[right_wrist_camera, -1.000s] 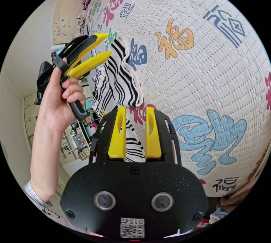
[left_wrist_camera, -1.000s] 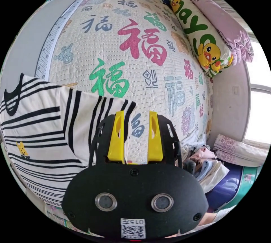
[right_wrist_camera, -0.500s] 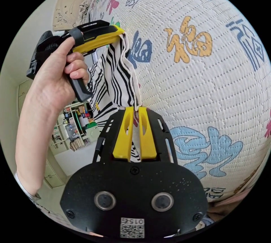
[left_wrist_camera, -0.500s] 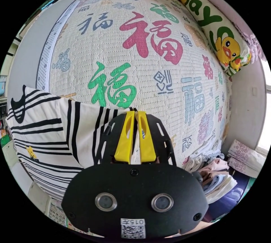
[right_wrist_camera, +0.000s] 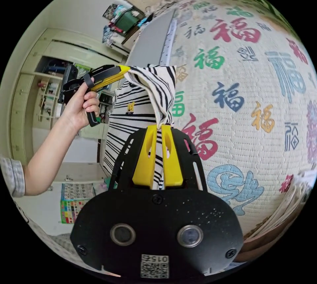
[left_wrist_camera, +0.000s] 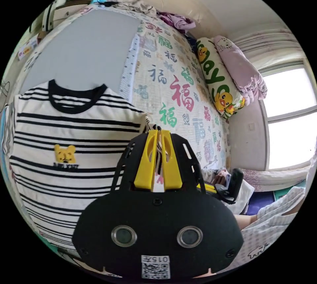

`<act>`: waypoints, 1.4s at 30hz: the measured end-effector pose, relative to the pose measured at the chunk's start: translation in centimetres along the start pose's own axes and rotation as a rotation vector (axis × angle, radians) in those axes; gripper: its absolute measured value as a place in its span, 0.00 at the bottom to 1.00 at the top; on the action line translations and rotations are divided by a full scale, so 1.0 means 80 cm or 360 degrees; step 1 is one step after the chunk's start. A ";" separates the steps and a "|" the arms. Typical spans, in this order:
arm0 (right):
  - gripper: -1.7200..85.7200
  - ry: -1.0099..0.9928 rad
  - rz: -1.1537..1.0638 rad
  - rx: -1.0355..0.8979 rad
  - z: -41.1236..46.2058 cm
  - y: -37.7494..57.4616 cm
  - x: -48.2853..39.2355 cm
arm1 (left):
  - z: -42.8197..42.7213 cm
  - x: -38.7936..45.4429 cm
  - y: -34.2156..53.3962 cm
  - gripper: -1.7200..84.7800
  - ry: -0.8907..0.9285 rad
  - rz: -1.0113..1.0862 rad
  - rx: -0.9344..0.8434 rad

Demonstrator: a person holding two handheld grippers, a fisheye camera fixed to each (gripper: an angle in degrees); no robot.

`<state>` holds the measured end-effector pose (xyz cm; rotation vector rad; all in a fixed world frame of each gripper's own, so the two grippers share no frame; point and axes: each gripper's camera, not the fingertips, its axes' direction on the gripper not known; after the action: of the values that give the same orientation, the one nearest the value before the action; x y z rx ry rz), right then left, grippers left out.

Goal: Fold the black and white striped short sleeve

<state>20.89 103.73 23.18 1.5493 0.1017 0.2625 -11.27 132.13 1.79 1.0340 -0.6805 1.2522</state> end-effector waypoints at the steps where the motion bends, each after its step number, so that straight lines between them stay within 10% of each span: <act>1: 0.04 0.0017 -0.0073 -0.0049 0.013 -0.003 -0.017 | -0.016 -0.025 0.015 0.02 -0.0045 -0.0030 -0.0001; 14: 0.09 0.0053 -0.0299 -0.0487 0.112 -0.011 -0.068 | -0.031 -0.174 0.056 0.08 -0.0264 -0.0293 -0.0309; 28: 0.11 0.0703 -0.0735 -0.0426 0.148 -0.071 -0.108 | 0.083 -0.057 -0.162 0.13 -0.0285 0.0359 -0.0464; 42: 0.02 0.0554 -0.0419 -0.0285 0.137 -0.096 -0.085 | 0.162 0.014 -0.262 0.02 -0.0335 0.0590 -0.0540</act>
<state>17.62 91.53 15.09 1.2841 0.5374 0.3208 10.80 121.13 2.91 0.7825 -1.2457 1.2920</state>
